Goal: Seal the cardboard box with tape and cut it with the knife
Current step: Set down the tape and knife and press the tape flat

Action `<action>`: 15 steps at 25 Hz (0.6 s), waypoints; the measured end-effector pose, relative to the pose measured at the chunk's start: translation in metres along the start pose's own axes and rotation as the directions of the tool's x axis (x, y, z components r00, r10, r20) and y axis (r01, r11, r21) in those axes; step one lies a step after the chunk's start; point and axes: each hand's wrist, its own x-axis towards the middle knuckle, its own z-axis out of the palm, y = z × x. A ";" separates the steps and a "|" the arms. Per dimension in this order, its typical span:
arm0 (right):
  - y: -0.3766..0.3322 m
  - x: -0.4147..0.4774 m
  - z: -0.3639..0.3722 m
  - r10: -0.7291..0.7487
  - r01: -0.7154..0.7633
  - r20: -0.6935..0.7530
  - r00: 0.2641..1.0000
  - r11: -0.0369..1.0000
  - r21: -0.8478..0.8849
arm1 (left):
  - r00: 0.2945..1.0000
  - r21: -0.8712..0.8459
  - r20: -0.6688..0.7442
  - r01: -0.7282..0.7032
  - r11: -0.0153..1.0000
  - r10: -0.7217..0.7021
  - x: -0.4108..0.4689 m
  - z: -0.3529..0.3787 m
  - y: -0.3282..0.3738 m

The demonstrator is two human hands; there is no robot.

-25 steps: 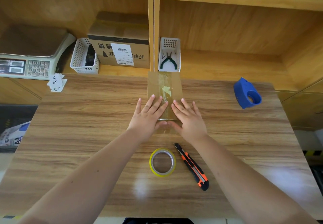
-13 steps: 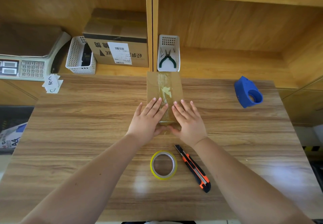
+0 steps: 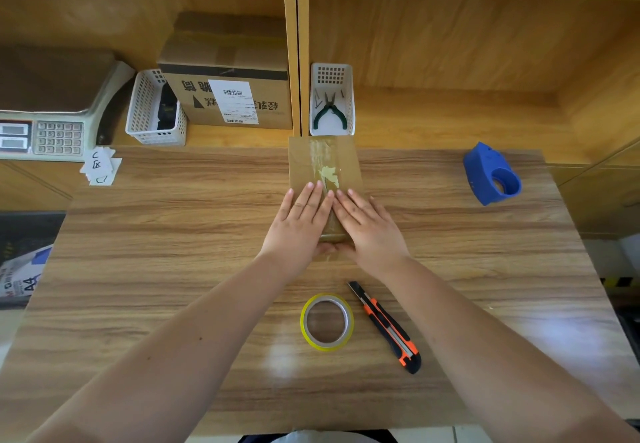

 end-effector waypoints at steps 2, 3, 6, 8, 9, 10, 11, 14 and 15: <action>0.001 0.001 -0.002 -0.008 0.008 0.007 1.000 1.000 -0.018 | 1.000 -0.012 0.007 -0.011 1.000 0.011 0.001 -0.001 -0.002; 0.002 0.001 -0.002 -0.009 0.010 0.015 1.000 1.000 -0.020 | 1.000 -0.010 0.011 -0.018 1.000 0.018 0.001 -0.001 -0.002; 0.007 0.000 -0.005 -0.033 0.031 0.079 0.996 0.999 0.022 | 0.999 -0.006 0.035 -0.031 1.000 0.031 0.001 -0.003 -0.002; 0.011 0.001 -0.008 -0.048 0.037 0.125 0.991 0.995 0.090 | 0.997 -0.015 0.055 -0.052 0.999 0.053 0.001 -0.004 -0.005; 0.011 0.001 -0.010 -0.049 0.034 0.136 0.990 0.993 0.110 | 0.996 -0.020 0.062 -0.069 0.997 0.070 0.000 -0.005 -0.008; 0.010 0.001 -0.012 -0.046 0.030 0.142 0.989 0.993 0.113 | 0.994 -0.026 0.070 -0.084 0.996 0.086 0.001 -0.006 -0.011; 0.009 0.001 -0.013 -0.042 0.028 0.144 0.989 0.995 0.100 | 0.991 -0.038 0.084 -0.097 0.995 0.100 0.001 -0.007 -0.013; 0.001 -0.006 -0.021 -0.027 0.019 0.106 0.994 0.997 0.080 | 0.988 -0.166 0.110 -0.093 0.982 0.112 -0.003 -0.016 -0.019; -0.002 -0.013 -0.026 -0.003 -0.008 0.074 0.997 0.990 0.139 | 0.991 -0.231 0.083 -0.080 0.970 0.102 -0.008 -0.020 -0.019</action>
